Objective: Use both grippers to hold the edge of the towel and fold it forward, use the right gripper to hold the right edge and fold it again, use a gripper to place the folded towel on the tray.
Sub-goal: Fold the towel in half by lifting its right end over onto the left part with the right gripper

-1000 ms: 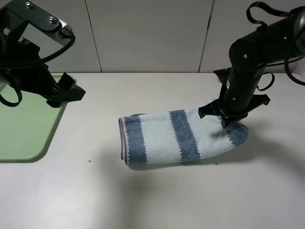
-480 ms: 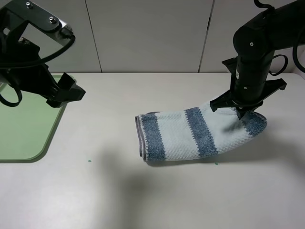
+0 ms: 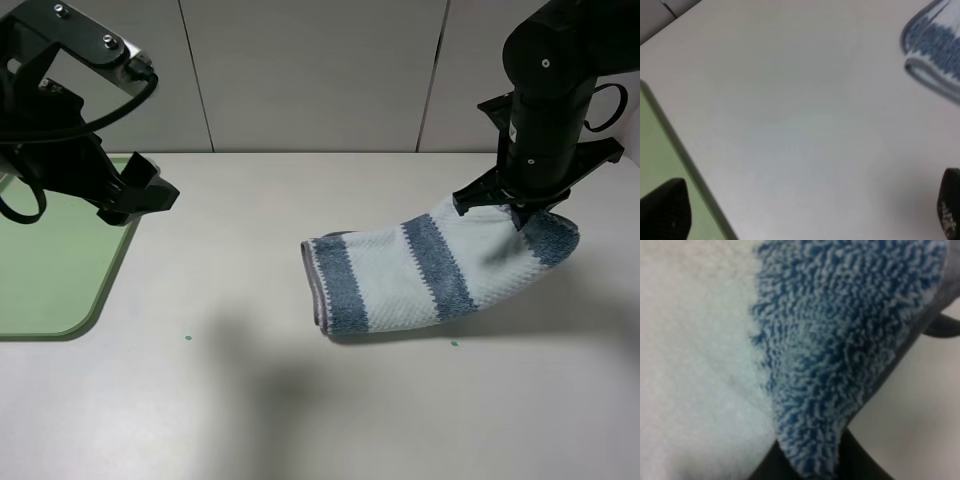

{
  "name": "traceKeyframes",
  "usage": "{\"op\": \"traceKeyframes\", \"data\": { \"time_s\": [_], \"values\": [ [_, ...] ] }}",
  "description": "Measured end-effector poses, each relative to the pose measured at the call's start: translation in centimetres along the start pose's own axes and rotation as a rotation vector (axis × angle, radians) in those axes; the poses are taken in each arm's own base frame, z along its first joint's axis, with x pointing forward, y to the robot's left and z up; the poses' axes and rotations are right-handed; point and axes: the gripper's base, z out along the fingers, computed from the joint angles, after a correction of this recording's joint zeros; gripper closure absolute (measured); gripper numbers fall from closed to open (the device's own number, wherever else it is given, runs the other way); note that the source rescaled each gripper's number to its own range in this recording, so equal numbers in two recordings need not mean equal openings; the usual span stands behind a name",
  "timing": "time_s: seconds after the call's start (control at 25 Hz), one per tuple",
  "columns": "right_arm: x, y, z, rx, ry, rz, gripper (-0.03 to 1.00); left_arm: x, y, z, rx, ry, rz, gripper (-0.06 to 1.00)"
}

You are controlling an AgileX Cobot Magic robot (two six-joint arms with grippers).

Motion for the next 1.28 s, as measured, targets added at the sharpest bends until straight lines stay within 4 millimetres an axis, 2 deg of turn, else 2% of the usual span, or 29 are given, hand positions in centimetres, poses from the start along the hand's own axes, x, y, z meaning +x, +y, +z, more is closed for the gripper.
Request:
{"op": "traceKeyframes", "data": {
  "time_s": [0.28,0.72,0.84,1.08,1.28],
  "values": [
    [0.1,-0.1,0.0,0.012,0.009,-0.004,0.89,0.0,0.0,0.0,0.000,0.000,0.000,-0.04],
    [0.6,1.7,-0.2,-0.161,0.071,0.091,0.89,0.0,0.0,0.0,0.000,0.000,0.000,-0.04],
    [0.7,3.0,-0.7,-0.187,0.051,0.067,0.89,0.0,0.0,0.0,0.000,0.000,0.000,-0.04],
    [1.0,7.0,-2.3,-0.235,-0.046,-0.037,0.89,0.0,0.0,0.0,0.000,0.000,0.000,-0.04],
    [1.3,9.5,-3.4,-0.288,-0.120,-0.050,0.89,0.0,0.0,0.0,0.000,0.000,0.000,-0.04]
  ]
}}
